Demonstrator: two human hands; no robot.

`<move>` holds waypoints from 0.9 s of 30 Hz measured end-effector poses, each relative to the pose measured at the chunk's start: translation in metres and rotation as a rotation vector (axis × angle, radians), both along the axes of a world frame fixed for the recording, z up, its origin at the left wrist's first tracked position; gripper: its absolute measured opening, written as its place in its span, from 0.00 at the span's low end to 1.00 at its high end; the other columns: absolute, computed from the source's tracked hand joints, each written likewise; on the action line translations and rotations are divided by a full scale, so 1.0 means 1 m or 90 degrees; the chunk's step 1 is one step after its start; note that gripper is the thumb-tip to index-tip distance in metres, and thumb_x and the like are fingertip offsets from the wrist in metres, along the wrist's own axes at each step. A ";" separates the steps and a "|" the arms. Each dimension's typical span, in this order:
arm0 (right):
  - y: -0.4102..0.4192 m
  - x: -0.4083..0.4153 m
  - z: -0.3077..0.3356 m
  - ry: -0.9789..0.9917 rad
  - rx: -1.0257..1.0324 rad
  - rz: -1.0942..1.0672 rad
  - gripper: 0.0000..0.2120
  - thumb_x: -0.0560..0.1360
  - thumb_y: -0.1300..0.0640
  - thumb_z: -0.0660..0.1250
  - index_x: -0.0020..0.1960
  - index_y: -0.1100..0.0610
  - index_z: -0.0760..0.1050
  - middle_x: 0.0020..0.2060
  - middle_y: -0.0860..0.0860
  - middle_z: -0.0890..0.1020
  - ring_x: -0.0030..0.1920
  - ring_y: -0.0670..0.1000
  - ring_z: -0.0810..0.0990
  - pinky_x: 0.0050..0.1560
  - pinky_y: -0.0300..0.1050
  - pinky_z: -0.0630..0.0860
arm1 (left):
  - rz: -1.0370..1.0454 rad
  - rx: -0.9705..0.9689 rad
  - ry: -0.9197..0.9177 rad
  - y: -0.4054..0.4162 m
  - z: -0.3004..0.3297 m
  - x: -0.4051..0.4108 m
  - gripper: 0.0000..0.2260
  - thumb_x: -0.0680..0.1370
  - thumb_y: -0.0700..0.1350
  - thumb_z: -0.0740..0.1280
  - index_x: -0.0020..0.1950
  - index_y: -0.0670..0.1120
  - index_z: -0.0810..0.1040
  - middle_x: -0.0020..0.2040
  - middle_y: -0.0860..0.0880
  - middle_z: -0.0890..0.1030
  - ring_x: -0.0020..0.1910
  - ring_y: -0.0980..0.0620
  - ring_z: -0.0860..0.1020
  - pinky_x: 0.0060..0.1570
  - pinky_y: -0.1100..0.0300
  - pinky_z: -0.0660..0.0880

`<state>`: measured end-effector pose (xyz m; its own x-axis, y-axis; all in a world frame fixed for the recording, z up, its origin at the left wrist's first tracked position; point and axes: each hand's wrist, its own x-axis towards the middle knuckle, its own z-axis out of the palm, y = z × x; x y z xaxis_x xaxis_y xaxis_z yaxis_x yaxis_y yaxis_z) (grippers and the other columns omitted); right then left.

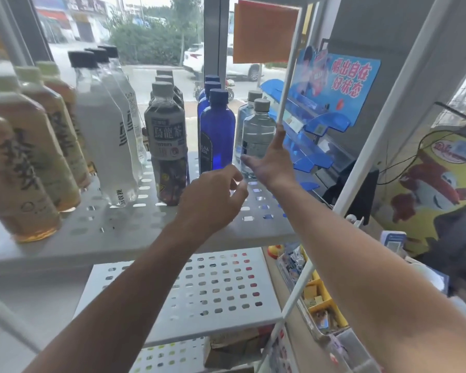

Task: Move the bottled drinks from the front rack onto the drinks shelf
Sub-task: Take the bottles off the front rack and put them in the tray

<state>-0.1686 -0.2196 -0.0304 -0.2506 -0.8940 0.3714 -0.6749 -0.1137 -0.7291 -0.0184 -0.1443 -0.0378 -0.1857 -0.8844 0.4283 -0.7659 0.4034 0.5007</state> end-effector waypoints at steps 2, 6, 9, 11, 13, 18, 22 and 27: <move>-0.001 -0.001 0.000 -0.022 0.000 -0.004 0.41 0.72 0.52 0.75 0.75 0.50 0.51 0.53 0.49 0.75 0.50 0.53 0.76 0.47 0.43 0.68 | 0.000 0.002 0.002 0.000 0.002 0.001 0.10 0.80 0.54 0.62 0.55 0.53 0.78 0.44 0.58 0.79 0.47 0.52 0.78 0.48 0.54 0.75; 0.002 -0.003 -0.004 -0.086 -0.021 -0.012 0.39 0.70 0.54 0.76 0.72 0.50 0.57 0.53 0.50 0.80 0.51 0.53 0.80 0.49 0.45 0.75 | -0.009 -0.005 0.018 0.002 0.004 0.004 0.09 0.79 0.55 0.62 0.53 0.53 0.78 0.44 0.57 0.81 0.46 0.52 0.79 0.49 0.52 0.77; 0.024 -0.007 -0.004 -0.125 -0.046 -0.002 0.37 0.69 0.53 0.76 0.72 0.50 0.60 0.46 0.48 0.81 0.43 0.47 0.80 0.43 0.39 0.74 | -0.017 -0.020 0.049 0.007 0.006 0.006 0.07 0.79 0.53 0.63 0.51 0.53 0.79 0.42 0.57 0.81 0.43 0.54 0.78 0.48 0.53 0.77; 0.047 -0.011 0.000 -0.151 -0.073 0.025 0.37 0.69 0.54 0.76 0.71 0.50 0.60 0.44 0.45 0.79 0.38 0.42 0.79 0.39 0.35 0.73 | -0.021 -0.041 0.101 0.010 0.008 0.009 0.06 0.79 0.50 0.64 0.51 0.52 0.80 0.42 0.57 0.81 0.42 0.55 0.78 0.49 0.56 0.76; 0.072 -0.017 0.005 -0.178 -0.090 0.059 0.35 0.69 0.53 0.76 0.70 0.48 0.60 0.45 0.44 0.79 0.37 0.37 0.79 0.41 0.36 0.74 | -0.032 -0.067 0.173 0.016 0.012 0.009 0.06 0.79 0.49 0.65 0.53 0.51 0.80 0.43 0.57 0.82 0.43 0.58 0.79 0.47 0.65 0.74; 0.137 -0.033 0.022 -0.245 -0.066 0.189 0.31 0.70 0.54 0.75 0.64 0.43 0.61 0.49 0.47 0.83 0.47 0.48 0.84 0.43 0.38 0.78 | -0.144 -0.001 0.330 0.039 0.029 -0.006 0.12 0.78 0.52 0.68 0.61 0.52 0.75 0.51 0.59 0.81 0.48 0.67 0.78 0.48 0.71 0.70; 0.186 -0.050 0.025 -0.249 -0.020 0.284 0.30 0.67 0.53 0.71 0.64 0.42 0.61 0.46 0.46 0.85 0.49 0.47 0.85 0.48 0.40 0.80 | -0.352 0.187 0.482 0.069 0.037 -0.025 0.25 0.71 0.58 0.71 0.66 0.57 0.69 0.59 0.49 0.82 0.57 0.50 0.82 0.56 0.51 0.78; 0.245 -0.075 0.008 -0.279 0.015 0.291 0.35 0.66 0.45 0.71 0.71 0.46 0.62 0.53 0.47 0.84 0.54 0.46 0.83 0.53 0.43 0.79 | -0.391 0.280 0.578 0.113 0.031 -0.057 0.35 0.68 0.51 0.75 0.71 0.45 0.66 0.58 0.39 0.82 0.56 0.40 0.82 0.56 0.40 0.78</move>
